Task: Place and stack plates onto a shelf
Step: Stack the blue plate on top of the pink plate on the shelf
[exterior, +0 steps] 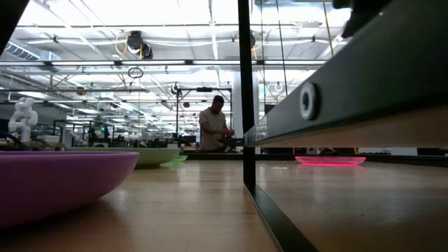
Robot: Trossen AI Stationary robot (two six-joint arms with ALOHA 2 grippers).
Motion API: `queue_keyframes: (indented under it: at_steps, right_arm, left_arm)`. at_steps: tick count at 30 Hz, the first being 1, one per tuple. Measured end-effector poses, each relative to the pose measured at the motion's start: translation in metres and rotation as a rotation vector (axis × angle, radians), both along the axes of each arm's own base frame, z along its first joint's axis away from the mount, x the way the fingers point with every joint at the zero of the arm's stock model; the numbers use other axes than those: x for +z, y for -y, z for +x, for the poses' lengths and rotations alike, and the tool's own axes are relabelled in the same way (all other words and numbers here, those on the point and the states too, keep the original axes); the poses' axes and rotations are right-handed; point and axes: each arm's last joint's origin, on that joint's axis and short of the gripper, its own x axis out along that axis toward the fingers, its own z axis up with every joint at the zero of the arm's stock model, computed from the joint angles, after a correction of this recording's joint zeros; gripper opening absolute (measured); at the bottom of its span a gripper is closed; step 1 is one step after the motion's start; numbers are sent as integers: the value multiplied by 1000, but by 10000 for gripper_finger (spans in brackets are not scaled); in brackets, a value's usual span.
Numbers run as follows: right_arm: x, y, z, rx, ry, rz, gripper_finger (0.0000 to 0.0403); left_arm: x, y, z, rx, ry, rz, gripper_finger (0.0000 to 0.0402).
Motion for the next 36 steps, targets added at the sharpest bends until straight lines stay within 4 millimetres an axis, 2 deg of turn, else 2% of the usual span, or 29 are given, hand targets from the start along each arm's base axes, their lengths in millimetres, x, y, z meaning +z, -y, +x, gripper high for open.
queue_keyframes:
  at_steps: [7,10,12,17,23,27,29,31,33,36]
  right_arm:
    - [-1,5,34,-59,97,45,0]
    - [-1,6,43,-76,134,60,0]
    - [0,7,47,-91,154,75,0]
    - [2,3,53,-106,191,110,0]
    - [3,-7,53,-142,202,110,0]
    - [4,-12,53,-149,206,111,0]
    - [4,-14,53,-144,204,118,0]
    - [4,-17,53,-141,204,127,0]
    - [4,-19,53,-133,203,131,0]
    - [4,-21,53,-120,203,132,0]
  left_arm:
    - [10,-20,-60,134,-290,142,79]
    - [6,-24,-75,168,-420,201,79]
    - [1,-26,-77,182,-465,253,79]
    - [-33,-28,-66,157,-582,316,79]
    - [-118,-41,-65,283,-911,267,79]
    - [-161,-42,-70,249,-1002,199,79]
    - [-171,-40,-70,243,-963,159,79]
    - [-172,-38,-72,268,-900,136,79]
    - [-171,-39,-76,324,-827,114,79]
    - [-180,-44,-84,428,-792,69,78]
